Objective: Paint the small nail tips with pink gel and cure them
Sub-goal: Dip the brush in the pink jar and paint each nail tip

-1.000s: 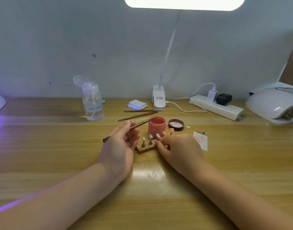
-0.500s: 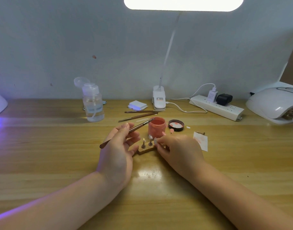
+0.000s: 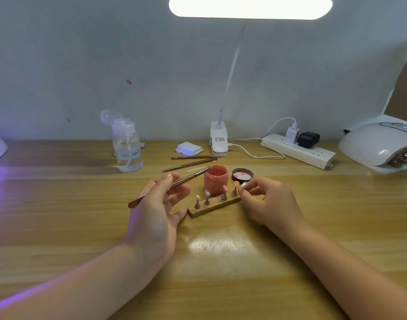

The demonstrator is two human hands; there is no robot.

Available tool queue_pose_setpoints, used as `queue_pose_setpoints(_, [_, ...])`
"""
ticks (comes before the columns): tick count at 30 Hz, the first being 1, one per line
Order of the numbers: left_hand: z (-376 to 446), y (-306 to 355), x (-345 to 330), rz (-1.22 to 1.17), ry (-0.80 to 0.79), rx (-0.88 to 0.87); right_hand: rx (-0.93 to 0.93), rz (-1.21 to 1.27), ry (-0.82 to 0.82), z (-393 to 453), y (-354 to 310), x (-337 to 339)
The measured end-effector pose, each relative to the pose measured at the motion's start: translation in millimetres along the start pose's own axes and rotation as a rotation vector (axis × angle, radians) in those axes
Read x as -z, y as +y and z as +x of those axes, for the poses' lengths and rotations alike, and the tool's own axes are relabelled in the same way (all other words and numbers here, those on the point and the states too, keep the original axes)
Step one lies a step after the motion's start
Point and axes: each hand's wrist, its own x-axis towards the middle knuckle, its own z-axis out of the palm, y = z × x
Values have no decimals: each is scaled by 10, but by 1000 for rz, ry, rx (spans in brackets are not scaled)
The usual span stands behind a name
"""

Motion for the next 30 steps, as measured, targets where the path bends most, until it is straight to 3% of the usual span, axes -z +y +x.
queue_pose_setpoints(6, [19, -35, -53, 4, -12, 13, 1, 21, -43, 3, 19, 38])
queue_pose_setpoints(15, [137, -26, -95, 146, -48, -75, -130, 31, 124, 15, 24, 147])
queue_pose_setpoints(18, [212, 70, -49, 316, -98, -211, -20, 73, 191, -25, -67, 135])
queue_pose_setpoints(21, [309, 211, -20, 586, -159, -324, 97, 186, 130, -109, -174, 40])
queue_pose_setpoints(27, [483, 452, -141, 970, -260, -368, 223, 208, 56, -150, -192, -57])
queue_pose_setpoints(30, [598, 548, -360, 1121, -238, -391, 235, 176, 16, -140, -154, -60])
